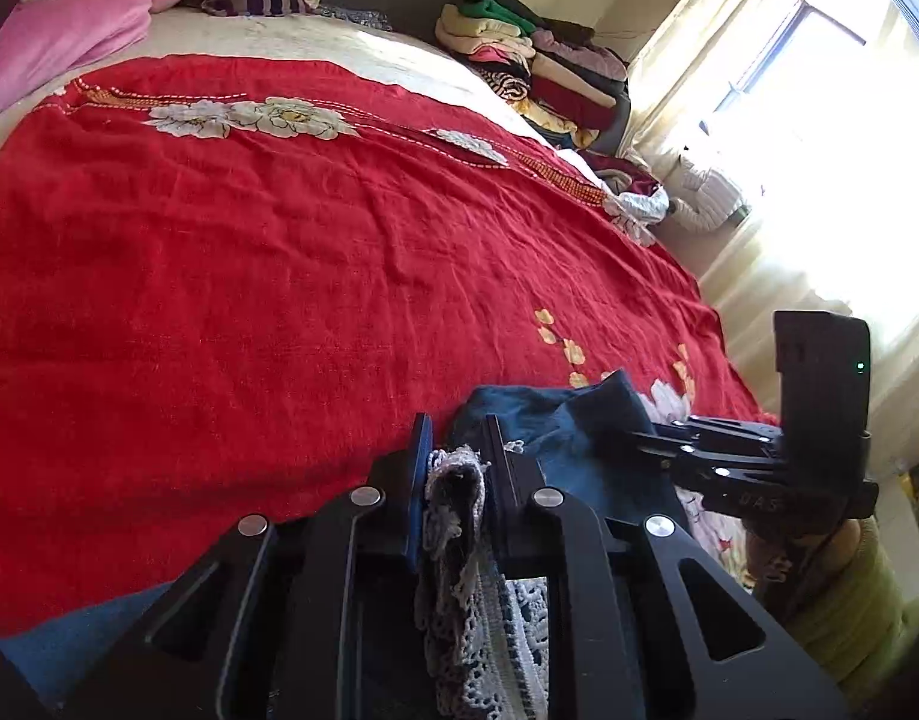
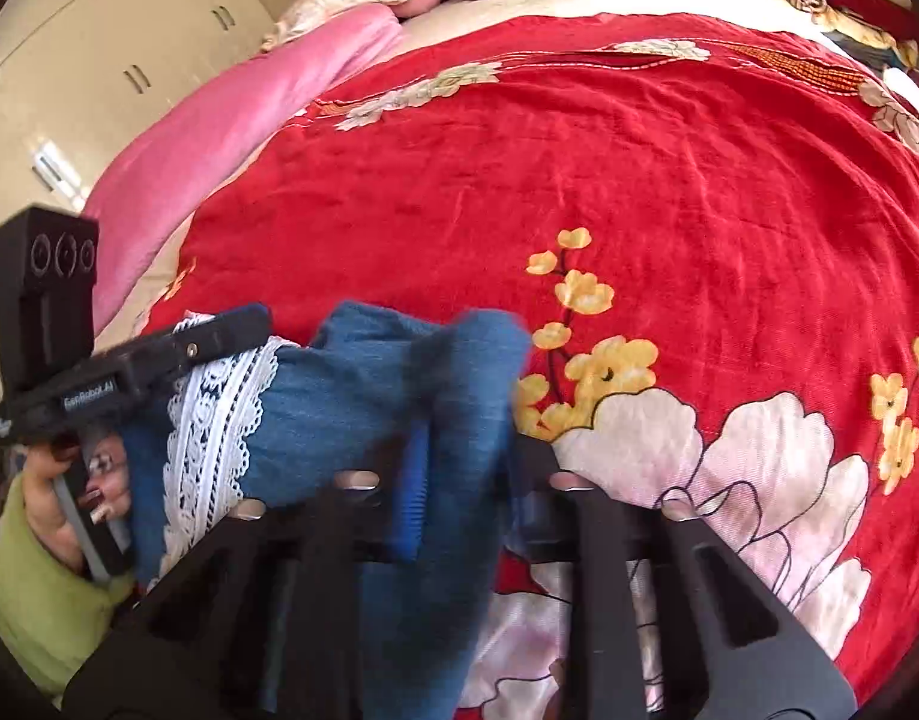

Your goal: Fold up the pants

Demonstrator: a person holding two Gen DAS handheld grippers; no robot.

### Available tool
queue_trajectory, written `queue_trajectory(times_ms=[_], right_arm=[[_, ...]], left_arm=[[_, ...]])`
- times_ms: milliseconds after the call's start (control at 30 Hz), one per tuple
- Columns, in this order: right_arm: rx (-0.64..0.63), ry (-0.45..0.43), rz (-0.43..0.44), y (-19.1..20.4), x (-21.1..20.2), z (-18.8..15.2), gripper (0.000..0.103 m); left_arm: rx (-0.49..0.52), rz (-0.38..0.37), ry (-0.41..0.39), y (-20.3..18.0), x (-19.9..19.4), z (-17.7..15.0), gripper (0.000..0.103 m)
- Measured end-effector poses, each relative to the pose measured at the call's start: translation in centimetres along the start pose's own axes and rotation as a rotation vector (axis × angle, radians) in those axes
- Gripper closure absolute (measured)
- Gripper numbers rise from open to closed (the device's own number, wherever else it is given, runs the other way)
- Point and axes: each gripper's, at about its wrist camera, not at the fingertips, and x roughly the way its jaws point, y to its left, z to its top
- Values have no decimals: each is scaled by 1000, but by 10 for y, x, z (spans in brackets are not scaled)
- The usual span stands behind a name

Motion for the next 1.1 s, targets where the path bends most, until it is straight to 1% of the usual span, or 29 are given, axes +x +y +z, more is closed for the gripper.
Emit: queue_trajectory(times_ms=[67, 100, 133, 200, 233, 300, 333, 367, 400, 433, 467, 533, 567, 600, 633, 700, 800, 933, 1000, 1067, 1100], right_arm=[[18, -30, -6, -5, -1, -3, 92], [19, -31, -16, -6, 2, -1, 92], [15, -33, -32, -7, 6, -3, 92], [-9, -42, -66, -3, 10, -5, 88], [-27, -50, -89, 2, 6, -6, 85], [-52, -79, -138, 6, -7, -8, 65], [-64, -100, -174, 8, -16, -9, 61], [-71, -124, -190, 10, -27, -11, 58], [-72, -138, -189, 9, -34, -13, 53], [-72, -159, -183, 10, -45, -18, 49], [-71, -177, -181, 12, -56, -24, 43], [-78, -201, -183, 15, -74, -36, 41], [-82, -213, -179, 16, -82, -42, 38], [-82, -220, -177, 17, -87, -47, 36], [-79, -231, -175, 19, -95, -54, 34], [-76, -245, -167, 21, -104, -60, 32], [-93, -257, -171, 28, -114, -70, 29], [-124, -260, -174, 38, -123, -87, 27], [-139, -232, -157, 42, -120, -96, 27], [-157, -205, -164, 47, -112, -107, 27], [-164, -187, -162, 49, -107, -112, 27]], left_arm=[[22, 54, 19, -1, 9, -4, 86], [20, 60, 23, 0, 12, -5, 83], [11, 71, 28, 3, 15, -7, 77], [-11, 71, 24, 9, 13, -9, 71], [-21, 69, 13, 11, 7, -9, 64], [-15, 84, -11, 10, -6, -9, 60], [-4, 96, -26, 8, -15, -8, 58], [9, 111, -39, 5, -24, -9, 55], [19, 127, -47, 4, -30, -9, 48], [34, 151, -57, 0, -39, -11, 44], [45, 159, -64, -3, -46, -13, 42], [56, 165, -78, -8, -61, -20, 41], [59, 165, -87, -12, -67, -24, 39], [64, 172, -96, -16, -75, -29, 30], [69, 177, -106, -20, -81, -33, 25], [81, 179, -119, -28, -89, -41, 23], [87, 195, -124, -37, -101, -52, 15], [90, 201, -113, -45, -110, -68, 14], [88, 204, -89, -47, -111, -78, 14], [93, 199, -63, -47, -111, -89, 14], [91, 191, -47, -47, -110, -95, 17]])
